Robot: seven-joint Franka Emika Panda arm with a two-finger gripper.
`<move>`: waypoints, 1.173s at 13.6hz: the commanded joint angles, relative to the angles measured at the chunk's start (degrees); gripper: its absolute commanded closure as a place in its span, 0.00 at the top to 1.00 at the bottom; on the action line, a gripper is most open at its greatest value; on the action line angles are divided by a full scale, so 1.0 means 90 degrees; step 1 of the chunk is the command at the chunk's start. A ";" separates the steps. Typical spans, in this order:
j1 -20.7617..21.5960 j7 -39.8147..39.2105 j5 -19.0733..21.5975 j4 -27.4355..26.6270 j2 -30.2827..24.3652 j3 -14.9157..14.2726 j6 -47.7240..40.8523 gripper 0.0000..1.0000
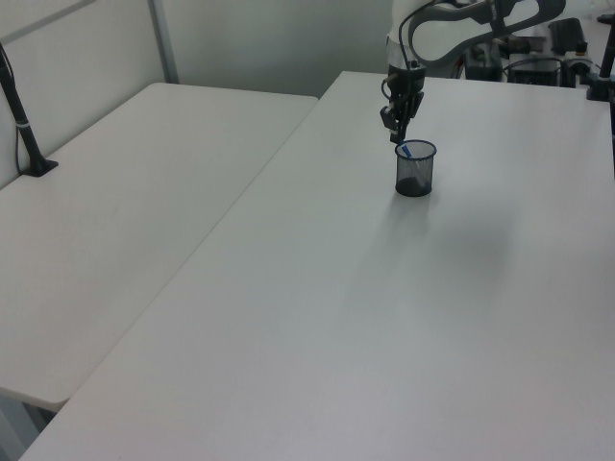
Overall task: Remove the marker
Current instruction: 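Lower the gripper onto the marker in the cup and close it, then lift the gripped marker up out of the mesh cup, then carry the marker beside the cup and lower it to the table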
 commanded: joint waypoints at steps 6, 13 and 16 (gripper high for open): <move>0.0024 0.0108 0.0210 0.0361 -0.0742 -0.0017 0.0001 0.09; 0.0209 0.0118 0.0327 0.0351 -0.1437 0.0100 -0.0963 0.07; 0.0619 0.0118 0.0502 0.0293 -0.1281 0.0140 -0.1520 0.07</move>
